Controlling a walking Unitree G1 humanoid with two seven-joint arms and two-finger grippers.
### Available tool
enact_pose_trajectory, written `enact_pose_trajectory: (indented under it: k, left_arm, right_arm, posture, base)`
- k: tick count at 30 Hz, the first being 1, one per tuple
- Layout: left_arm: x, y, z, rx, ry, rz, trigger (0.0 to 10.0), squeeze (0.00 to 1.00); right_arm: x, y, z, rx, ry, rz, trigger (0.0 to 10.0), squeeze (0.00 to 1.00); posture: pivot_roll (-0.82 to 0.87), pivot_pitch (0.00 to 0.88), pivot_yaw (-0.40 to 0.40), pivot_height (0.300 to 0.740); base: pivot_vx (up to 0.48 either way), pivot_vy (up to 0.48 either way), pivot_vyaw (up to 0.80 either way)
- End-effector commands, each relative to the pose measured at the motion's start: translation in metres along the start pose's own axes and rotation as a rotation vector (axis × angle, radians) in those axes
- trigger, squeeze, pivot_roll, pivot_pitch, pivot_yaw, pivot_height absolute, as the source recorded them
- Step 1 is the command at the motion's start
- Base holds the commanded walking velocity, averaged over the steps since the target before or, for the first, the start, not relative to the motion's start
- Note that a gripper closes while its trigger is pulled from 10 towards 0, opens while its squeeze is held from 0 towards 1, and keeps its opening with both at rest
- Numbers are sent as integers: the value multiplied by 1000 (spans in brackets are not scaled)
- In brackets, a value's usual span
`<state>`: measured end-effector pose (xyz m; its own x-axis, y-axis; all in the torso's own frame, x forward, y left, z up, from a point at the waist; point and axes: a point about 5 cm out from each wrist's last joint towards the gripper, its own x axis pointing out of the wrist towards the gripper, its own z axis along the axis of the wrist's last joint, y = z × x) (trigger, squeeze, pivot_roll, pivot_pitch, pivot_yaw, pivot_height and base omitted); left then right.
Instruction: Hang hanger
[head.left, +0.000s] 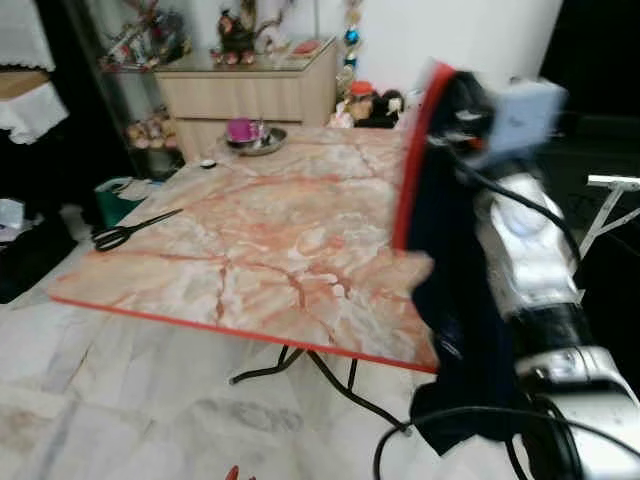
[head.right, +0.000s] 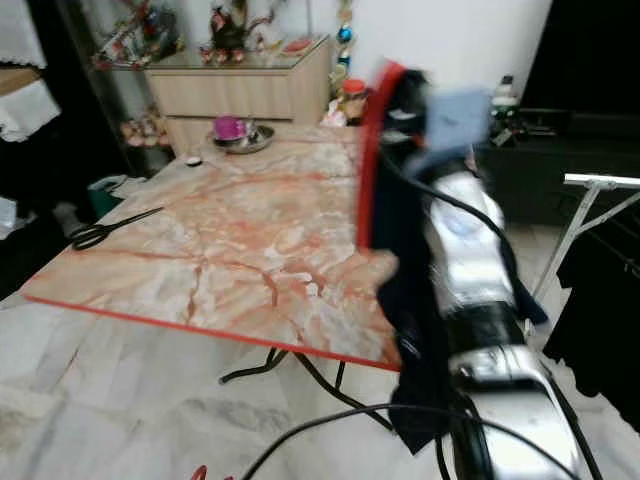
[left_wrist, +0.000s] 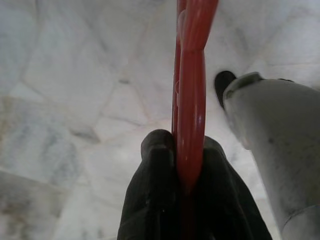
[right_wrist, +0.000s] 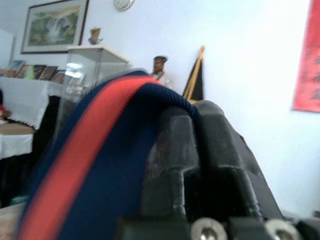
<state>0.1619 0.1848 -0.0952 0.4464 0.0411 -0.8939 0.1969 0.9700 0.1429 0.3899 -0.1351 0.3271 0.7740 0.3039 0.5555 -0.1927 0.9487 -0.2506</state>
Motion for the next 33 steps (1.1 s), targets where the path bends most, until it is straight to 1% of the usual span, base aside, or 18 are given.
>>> enact_pose_trajectory:
  k: [1, 5, 7, 10, 12, 14, 16, 17, 19, 20, 23, 24, 25, 26, 27, 28, 29, 33]
  left_arm:
    - [0, -3, -3, 5, 15, -8, 10000, 0]
    - [0, -3, -4, 7, 14, -8, 10000, 0]
    - [0, -3, -4, 10, 15, -3, 10000, 0]
    - [0, -3, -5, 9, 18, -2, 10000, 0]
    - [0, -4, -6, 12, 19, -4, 10000, 0]
    - [0, -4, -7, 12, 20, -5, 10000, 0]
    - [-1, -4, -8, 14, 23, -6, 10000, 0]
    - [-1, -4, -9, 15, 26, -7, 10000, 0]
    - [-1, -4, -11, 21, 32, -9, 10000, 0]
    - [-1, -4, -11, 22, 32, -10, 10000, 0]
    - [-1, -4, -12, 25, 33, -12, 10000, 0]
    - [-1, -4, -12, 31, 33, -13, 10000, 0]
    - [-1, -4, -12, 35, 33, -14, 10000, 0]
    - [-1, -3, -12, 44, 33, -17, 10000, 0]
    - [-1, -3, -12, 45, 33, -18, 10000, 0]
    - [-1, -3, -12, 45, 33, -18, 10000, 0]
    - [-1, -3, -13, 47, 32, -18, 10000, 0]
    - [-1, -3, -11, 43, 26, -15, 10000, 0]
  right_arm:
    - [9, -10, 12, -24, -32, 7, 10000, 0]
    - [30, -13, 32, -52, -55, 17, 10000, 0]
    - [31, -13, 29, -65, -32, 14, 10000, 0]
    - [20, -14, 3, -75, 94, -10, 10000, 0]
    - [0, -14, -27, -67, 197, -25, 10000, 0]
    - [-7, -15, -35, -61, 223, -33, 10000, 0]
    - [-30, -16, -59, -8, 285, -66, 10000, 0]
    - [-49, -15, -72, 23, 322, -81, 10000, 0]
    - [-98, -7, -94, 75, 397, -113, 10000, 0]
    - [-113, -5, -97, 81, 417, -128, 10000, 0]
    - [-137, -2, -99, 91, 456, -169, 10000, 0]
    - [-149, 1, -101, 98, 481, -198, 10000, 863]
    - [-161, 4, -102, 105, 502, -218, 10000, 1000]
    - [-181, 10, -104, 120, 542, -249, 10000, 1000]
    - [-188, 14, -104, 130, 556, -257, 10000, 1000]
    - [-188, 14, -104, 130, 556, -257, 10000, 1000]
    - [-198, 19, -102, 133, 580, -260, 10000, 1000]
    - [-207, 22, -95, 120, 585, -279, 10000, 1000]
  posture:
    - [-62, 0, 77, 740]
    - [-66, 0, 76, 740]
    - [-66, 0, 74, 740]
    - [-63, 0, 67, 740]
    - [-60, 2, 67, 740]
    - [-61, 3, 66, 740]
    - [-60, 5, 66, 740]
    - [-61, 10, 66, 740]
    - [-65, 12, 64, 740]
    - [-66, 11, 63, 740]
    - [-67, 13, 62, 740]
    - [-71, 10, 61, 740]
    - [-71, 10, 61, 740]
    - [-74, 4, 60, 740]
    - [-74, 3, 60, 740]
    - [-74, 3, 60, 740]
    - [-71, 0, 58, 740]
    - [-57, 0, 51, 740]
  base:
    - [480, 0, 0]
    - [480, 0, 0]
    - [480, 0, 0]
    - [0, 0, 0]
    - [0, 0, 0]
    - [0, 0, 0]
    - [0, 0, 0]
    - [0, 0, 0]
    - [0, 0, 0]
    - [0, 0, 0]
    - [0, 0, 0]
    - [0, 0, 0]
    - [0, 0, 0]
    - [0, 0, 0]
    - [0, 0, 0]
    - [0, 0, 0]
    - [0, 0, 0]
    - [0, 0, 0]
